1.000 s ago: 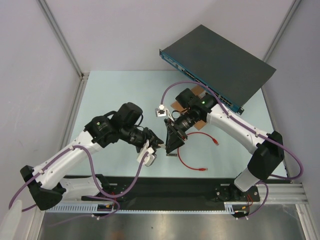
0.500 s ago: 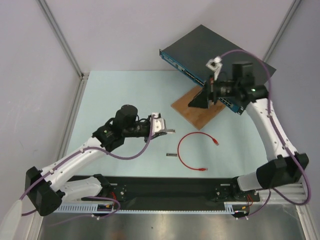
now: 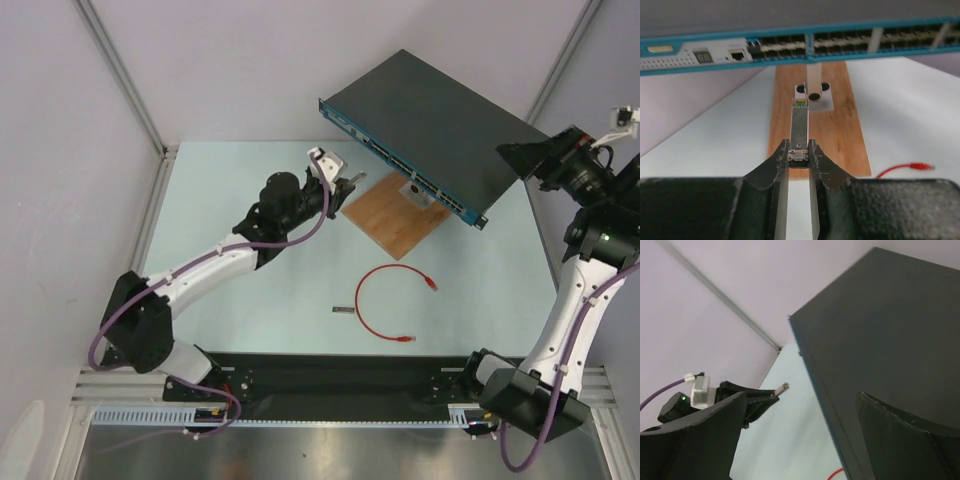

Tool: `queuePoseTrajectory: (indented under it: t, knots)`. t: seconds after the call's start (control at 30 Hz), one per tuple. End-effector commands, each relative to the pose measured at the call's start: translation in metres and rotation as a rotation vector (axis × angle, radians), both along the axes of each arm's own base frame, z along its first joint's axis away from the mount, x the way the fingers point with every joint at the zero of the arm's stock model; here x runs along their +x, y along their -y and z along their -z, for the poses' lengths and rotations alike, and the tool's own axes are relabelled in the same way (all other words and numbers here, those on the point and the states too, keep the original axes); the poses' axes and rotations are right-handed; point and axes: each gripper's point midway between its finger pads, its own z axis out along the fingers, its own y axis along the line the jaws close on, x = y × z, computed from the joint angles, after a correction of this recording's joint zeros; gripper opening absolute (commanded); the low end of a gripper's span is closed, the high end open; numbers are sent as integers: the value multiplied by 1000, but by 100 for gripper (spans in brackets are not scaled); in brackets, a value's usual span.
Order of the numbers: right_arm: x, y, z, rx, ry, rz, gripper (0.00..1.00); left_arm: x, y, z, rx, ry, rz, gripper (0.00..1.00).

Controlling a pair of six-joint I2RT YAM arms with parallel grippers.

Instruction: Insert the plug into the switch port

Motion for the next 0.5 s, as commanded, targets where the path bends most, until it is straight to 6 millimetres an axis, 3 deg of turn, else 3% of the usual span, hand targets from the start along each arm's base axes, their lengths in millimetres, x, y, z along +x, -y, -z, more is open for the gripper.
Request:
queuePoseTrajectory:
  t: [0.0,0.07,0.23,0.27,0.47]
  knots:
    - [2,30,34,166,-184,51,96,26,0,-58,-150,76,-28,0]
    - [1,43,51,176,-229,62,93,31,6,-54,-155,64,5,0]
    - [3,51,96,203,-359,93,93,34,18,-44,-123,82,61,0]
    - [4,52,107,216,-378,97,93,37,19,-49,-126,91,54,0]
    - [10,49,129,289,-424,94,94,60,25,-45,-90,84,24,0]
